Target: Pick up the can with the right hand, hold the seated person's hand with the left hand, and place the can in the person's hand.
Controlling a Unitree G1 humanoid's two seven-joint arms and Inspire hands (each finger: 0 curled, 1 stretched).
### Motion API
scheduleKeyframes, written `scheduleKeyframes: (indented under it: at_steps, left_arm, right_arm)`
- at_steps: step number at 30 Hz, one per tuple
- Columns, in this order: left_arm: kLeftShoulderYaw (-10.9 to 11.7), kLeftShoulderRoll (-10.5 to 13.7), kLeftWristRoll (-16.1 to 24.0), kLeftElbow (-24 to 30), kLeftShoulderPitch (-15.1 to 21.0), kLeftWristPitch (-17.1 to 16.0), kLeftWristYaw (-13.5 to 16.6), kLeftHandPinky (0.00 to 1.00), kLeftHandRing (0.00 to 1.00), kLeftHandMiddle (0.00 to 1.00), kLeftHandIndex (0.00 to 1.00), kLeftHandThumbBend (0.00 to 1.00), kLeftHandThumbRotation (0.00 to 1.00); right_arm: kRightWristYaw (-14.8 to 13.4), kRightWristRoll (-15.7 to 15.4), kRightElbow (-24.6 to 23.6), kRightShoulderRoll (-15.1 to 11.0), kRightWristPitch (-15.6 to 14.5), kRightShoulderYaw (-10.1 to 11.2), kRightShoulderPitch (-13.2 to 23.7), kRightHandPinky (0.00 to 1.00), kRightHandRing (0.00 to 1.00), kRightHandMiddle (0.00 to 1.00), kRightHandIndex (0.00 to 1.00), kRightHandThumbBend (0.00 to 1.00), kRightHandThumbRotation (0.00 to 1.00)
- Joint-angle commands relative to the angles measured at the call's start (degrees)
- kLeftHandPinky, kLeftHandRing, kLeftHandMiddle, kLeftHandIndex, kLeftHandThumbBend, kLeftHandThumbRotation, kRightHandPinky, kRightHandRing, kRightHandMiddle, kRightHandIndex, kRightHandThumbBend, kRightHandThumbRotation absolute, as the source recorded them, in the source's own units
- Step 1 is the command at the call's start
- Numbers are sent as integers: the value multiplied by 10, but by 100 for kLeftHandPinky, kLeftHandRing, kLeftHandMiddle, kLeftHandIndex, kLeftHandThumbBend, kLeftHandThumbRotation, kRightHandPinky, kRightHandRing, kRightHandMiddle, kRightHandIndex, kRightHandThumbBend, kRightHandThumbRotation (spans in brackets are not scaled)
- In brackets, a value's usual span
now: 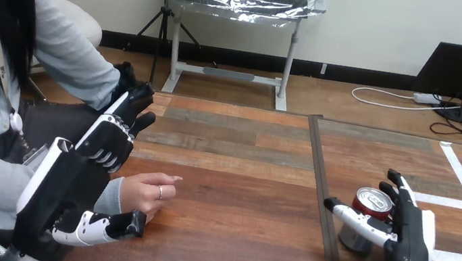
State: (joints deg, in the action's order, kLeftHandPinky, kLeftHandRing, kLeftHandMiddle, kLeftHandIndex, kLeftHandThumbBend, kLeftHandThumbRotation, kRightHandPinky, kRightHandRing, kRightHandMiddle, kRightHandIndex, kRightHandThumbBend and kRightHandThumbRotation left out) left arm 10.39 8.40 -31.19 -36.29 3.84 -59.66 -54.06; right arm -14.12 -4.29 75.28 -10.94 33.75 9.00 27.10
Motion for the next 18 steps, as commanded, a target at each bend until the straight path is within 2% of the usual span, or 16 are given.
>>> scheduleKeyframes:
  at_steps: [1,6,11,15,18]
  left_arm:
    - [6,3,-10,6,34,-4,-5,96,100,100,95,100,51]
    - [9,3,-5,3,36,-10,-1,95,100,100,95,100,51]
    - [8,2,-14,5,36,-3,-8,95,100,100,95,100,50]
    - [9,1,-21,4,38,1,-15,95,100,100,95,100,48]
    - [10,1,-17,2,39,-3,-11,95,99,100,95,100,48]
  right_arm:
    - [-30,-4,4,18,-13,1,6,65,71,79,80,94,0]
    - [-38,3,3,20,-12,8,10,54,60,69,70,89,0]
    - [-67,-12,4,16,-26,-2,14,51,55,62,63,86,0]
    - [-73,-18,4,13,-31,-6,16,48,51,57,58,83,0]
    - [-65,-10,4,14,-31,1,18,45,48,55,56,82,0]
